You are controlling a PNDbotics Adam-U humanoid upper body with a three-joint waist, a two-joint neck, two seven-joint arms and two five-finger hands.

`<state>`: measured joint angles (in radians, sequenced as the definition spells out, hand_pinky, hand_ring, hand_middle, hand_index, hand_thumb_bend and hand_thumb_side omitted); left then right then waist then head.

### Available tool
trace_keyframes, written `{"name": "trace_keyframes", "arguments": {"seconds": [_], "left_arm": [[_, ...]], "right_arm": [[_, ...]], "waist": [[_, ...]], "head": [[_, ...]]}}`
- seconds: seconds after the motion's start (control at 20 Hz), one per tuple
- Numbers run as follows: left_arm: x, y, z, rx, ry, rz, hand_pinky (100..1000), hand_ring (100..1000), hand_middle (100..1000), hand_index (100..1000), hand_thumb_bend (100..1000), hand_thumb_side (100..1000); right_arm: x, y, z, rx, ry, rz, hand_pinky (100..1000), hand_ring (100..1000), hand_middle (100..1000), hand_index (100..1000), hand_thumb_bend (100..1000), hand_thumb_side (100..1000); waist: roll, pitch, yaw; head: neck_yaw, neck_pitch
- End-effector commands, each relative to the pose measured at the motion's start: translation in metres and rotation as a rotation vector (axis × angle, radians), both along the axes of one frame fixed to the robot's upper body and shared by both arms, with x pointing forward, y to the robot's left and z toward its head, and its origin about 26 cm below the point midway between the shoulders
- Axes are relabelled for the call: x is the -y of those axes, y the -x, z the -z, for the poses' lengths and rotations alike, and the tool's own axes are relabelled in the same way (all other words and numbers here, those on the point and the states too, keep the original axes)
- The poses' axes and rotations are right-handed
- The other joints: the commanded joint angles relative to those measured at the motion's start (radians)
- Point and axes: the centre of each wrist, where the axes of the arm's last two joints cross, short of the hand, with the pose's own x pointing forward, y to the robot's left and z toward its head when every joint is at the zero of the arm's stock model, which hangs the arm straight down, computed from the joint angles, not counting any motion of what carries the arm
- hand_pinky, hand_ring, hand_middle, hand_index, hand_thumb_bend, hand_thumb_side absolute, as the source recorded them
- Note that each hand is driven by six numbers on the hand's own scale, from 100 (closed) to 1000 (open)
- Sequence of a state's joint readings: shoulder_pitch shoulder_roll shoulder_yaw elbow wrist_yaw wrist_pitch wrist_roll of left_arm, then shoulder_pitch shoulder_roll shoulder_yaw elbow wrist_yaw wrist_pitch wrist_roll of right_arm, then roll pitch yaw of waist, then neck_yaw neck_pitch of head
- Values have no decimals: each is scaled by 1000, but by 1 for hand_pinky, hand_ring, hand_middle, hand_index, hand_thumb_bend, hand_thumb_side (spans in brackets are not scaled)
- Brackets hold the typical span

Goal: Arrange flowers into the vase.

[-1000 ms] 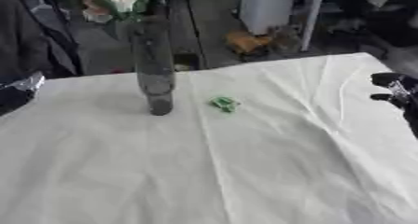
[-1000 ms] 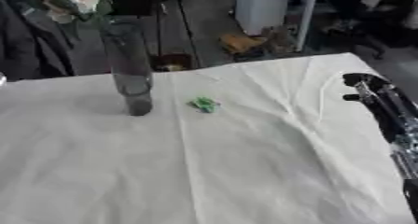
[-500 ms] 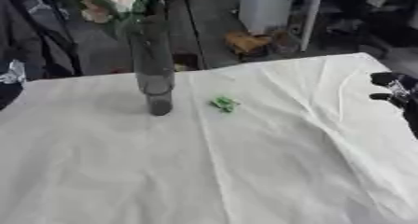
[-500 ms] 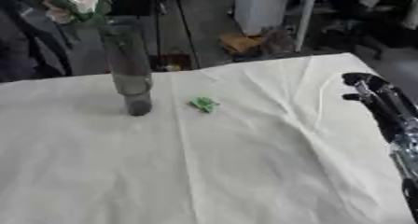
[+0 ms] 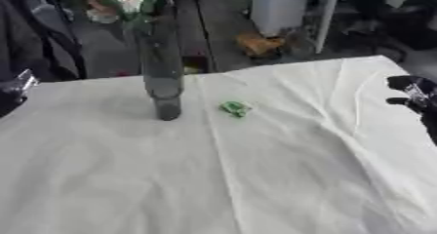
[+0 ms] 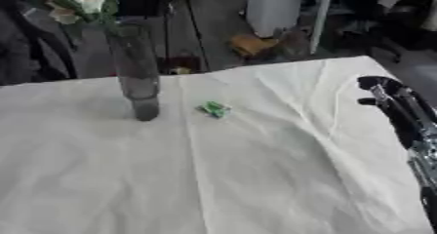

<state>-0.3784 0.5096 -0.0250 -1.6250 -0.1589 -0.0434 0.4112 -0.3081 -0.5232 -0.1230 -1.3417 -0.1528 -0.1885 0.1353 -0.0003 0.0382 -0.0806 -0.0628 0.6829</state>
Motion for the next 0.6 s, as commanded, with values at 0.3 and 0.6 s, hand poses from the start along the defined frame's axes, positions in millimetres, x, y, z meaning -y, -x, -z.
{"name": "trace_keyframes", "arguments": {"seconds": [0.3,0.6], "left_arm": [[-5,2,-12,59,-2,-32,786,687,593,536,459,100],[-5,2,-14,82,57,-86,700,478,384,300,291,100]], "right_arm": [[6,-1,-11,24,14,6,751,885,795,769,100,685],[5,-1,-11,25,13,6,751,885,795,769,100,685]], "waist": [[1,-5,3],[-1,-5,4]], "head": [[0,-7],[1,-7]]}}
